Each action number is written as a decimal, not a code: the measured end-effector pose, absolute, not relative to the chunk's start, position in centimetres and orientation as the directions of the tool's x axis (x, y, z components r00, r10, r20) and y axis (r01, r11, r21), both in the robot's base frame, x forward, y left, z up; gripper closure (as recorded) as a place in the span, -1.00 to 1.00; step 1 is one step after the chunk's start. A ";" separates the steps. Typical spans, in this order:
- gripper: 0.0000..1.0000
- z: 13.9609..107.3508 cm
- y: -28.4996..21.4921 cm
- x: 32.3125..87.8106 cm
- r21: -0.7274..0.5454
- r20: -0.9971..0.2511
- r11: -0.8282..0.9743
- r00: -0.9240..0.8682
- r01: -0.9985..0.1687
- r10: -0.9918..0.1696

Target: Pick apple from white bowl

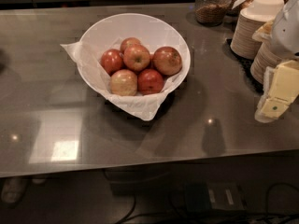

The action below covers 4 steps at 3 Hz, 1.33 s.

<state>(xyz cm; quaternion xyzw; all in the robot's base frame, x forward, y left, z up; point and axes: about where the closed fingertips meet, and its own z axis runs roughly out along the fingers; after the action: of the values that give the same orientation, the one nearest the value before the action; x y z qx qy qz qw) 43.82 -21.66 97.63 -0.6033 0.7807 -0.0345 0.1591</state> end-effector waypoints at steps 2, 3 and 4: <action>-1.00 97.5 -21.1 45.0 -0.254 -0.230 0.269 -0.212 -0.929 -0.950; -1.00 97.3 -19.6 48.2 -0.283 -0.267 0.249 -0.173 -0.926 -0.948; -1.00 97.1 -17.8 51.5 -0.316 -0.311 0.233 -0.131 -0.920 -0.941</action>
Offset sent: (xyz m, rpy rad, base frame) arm 0.0260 0.0098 -0.0080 0.0470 -0.0116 0.0135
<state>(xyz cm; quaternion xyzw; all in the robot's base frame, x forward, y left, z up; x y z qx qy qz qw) 51.50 -17.79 97.10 -0.6190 0.7517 -0.0240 0.2264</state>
